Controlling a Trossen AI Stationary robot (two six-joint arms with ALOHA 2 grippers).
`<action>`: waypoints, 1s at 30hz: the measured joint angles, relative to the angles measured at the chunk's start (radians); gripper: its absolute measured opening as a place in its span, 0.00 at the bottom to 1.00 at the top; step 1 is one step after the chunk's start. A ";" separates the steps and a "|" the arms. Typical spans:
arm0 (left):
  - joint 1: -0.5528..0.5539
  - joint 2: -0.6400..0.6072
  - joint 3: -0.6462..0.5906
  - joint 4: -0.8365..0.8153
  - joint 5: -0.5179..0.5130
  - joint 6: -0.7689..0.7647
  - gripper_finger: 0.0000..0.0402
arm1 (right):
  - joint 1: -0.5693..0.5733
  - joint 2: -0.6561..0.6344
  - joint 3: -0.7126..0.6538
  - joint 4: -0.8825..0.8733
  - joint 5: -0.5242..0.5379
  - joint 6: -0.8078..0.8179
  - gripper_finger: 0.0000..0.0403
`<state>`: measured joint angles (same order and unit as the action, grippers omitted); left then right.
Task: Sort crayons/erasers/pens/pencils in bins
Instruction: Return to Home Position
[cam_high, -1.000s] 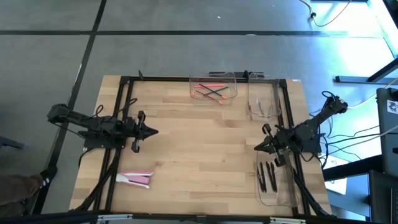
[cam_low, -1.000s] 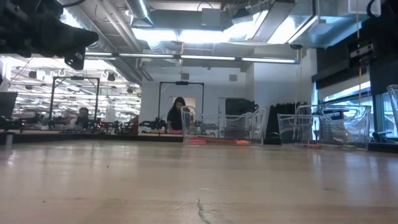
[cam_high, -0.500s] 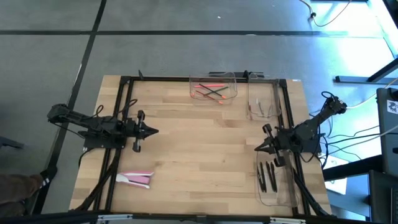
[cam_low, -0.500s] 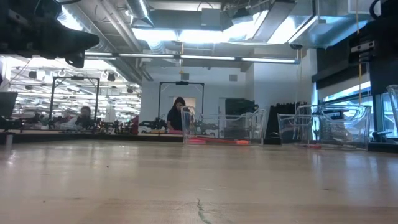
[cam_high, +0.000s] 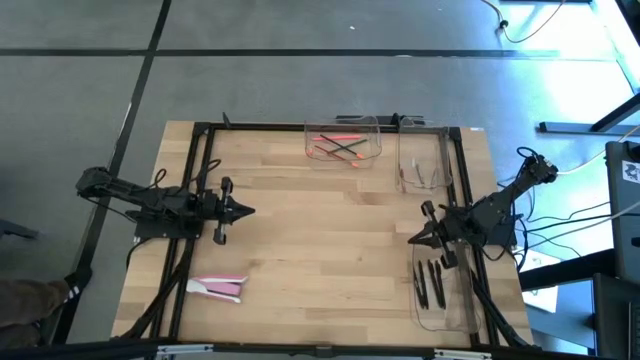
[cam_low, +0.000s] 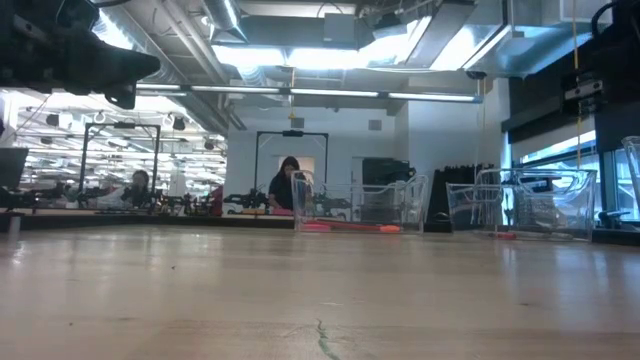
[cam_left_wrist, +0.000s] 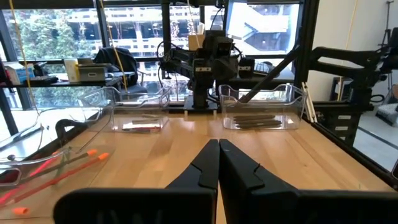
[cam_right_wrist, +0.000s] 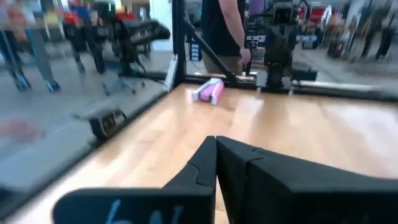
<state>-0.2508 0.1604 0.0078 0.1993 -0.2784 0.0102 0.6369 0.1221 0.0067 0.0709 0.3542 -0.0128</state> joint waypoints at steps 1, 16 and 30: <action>0.000 0.000 0.000 0.000 0.000 0.000 0.00 | 0.000 0.001 0.000 0.001 -0.006 0.047 0.02; 0.000 0.000 0.000 0.000 0.000 0.001 0.00 | 0.000 0.000 0.000 0.005 -0.008 0.191 0.02; 0.000 0.000 0.000 0.000 -0.001 0.001 0.00 | 0.000 0.000 0.000 0.005 -0.008 0.188 0.03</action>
<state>-0.2508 0.1604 0.0078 0.1993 -0.2790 0.0109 0.6369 0.1219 0.0067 0.0759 0.3460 0.1757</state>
